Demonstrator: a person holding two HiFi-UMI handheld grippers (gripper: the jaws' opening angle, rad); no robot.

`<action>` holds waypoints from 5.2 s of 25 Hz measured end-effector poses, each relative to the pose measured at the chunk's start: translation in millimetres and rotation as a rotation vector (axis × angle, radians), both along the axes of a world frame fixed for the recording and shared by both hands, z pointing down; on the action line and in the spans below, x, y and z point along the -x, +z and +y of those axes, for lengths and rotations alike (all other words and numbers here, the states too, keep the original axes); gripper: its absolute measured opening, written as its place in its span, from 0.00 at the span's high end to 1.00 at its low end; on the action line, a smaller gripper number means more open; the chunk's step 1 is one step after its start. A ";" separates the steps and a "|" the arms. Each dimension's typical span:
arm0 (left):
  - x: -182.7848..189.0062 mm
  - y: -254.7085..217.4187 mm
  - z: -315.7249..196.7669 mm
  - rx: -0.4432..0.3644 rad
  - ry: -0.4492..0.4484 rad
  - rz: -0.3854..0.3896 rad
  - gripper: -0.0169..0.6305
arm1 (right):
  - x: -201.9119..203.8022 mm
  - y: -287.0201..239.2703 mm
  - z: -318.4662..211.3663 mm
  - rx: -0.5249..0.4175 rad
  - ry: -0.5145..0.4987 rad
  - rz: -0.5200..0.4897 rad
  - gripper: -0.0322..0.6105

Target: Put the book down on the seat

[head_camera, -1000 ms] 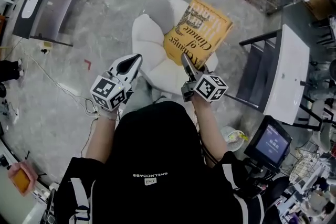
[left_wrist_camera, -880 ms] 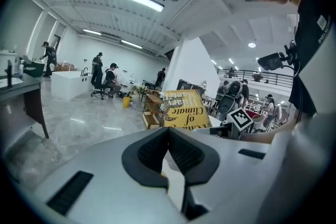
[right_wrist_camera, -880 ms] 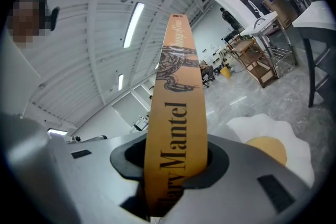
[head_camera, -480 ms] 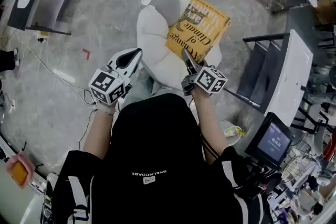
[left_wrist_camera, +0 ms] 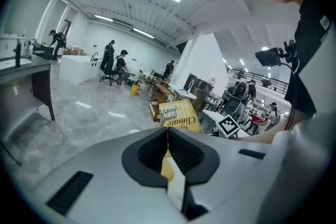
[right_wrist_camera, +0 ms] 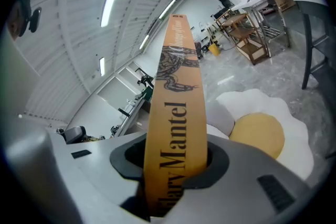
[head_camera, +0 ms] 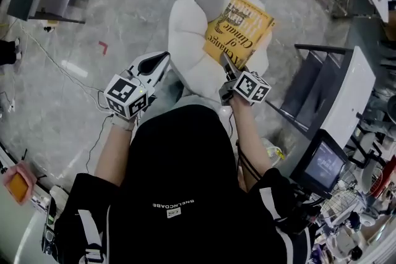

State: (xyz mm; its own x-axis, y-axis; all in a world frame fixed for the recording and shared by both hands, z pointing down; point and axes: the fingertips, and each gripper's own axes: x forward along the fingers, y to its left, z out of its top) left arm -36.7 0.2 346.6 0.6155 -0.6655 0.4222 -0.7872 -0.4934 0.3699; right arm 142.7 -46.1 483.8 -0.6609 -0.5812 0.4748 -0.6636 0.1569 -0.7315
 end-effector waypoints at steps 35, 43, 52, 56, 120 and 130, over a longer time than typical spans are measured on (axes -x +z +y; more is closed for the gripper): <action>81.0 137.2 -35.3 0.177 -0.087 0.018 0.95 | 50.4 248.5 -43.3 0.302 -0.125 0.203 0.70; 97.8 166.3 -33.2 0.210 -0.100 0.032 0.95 | 57.5 303.0 -50.6 0.337 -0.140 0.282 0.70; 106.1 191.0 -24.4 0.240 -0.119 0.054 0.95 | 53.4 350.3 -60.8 0.355 -0.174 0.399 0.70; 111.9 203.6 -18.1 0.259 -0.129 0.058 0.95 | 53.6 370.9 -62.0 0.363 -0.195 0.449 0.70; 148.7 301.2 18.6 0.347 -0.256 0.147 0.95 | 75.5 507.2 -54.5 0.429 -0.304 0.756 0.61; 136.7 272.9 18.5 0.315 -0.227 0.130 0.95 | 68.3 469.6 -58.2 0.403 -0.288 0.706 0.61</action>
